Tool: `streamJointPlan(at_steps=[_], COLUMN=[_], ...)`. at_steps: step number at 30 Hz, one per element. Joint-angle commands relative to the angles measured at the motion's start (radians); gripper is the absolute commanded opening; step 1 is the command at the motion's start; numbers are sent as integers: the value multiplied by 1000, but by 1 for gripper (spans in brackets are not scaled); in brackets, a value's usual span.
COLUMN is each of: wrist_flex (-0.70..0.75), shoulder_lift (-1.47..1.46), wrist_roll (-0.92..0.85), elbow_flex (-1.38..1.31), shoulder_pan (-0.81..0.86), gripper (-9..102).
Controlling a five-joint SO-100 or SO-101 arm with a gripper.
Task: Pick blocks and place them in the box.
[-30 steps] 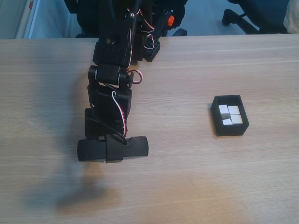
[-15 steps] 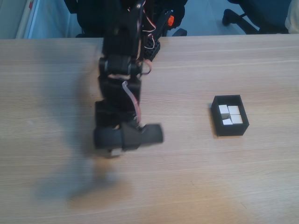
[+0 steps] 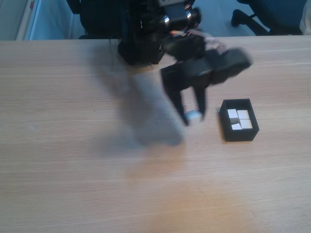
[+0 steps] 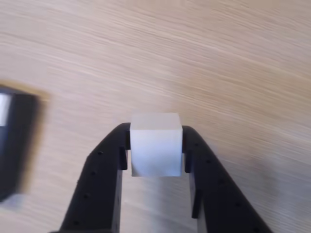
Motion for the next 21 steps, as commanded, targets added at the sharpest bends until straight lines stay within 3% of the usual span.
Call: streamJointPlan(at_steps=[1,10,16,21], wrist_flex=[29,120,222,252], shoulder_lift=[54,-149,-321,-354], wrist_roll=[55,184,316,370], elbow_flex=[-35,-264,-465,-480], shoulder_pan=[-121,-324,-356,-353], gripper=[0,0,0,3])
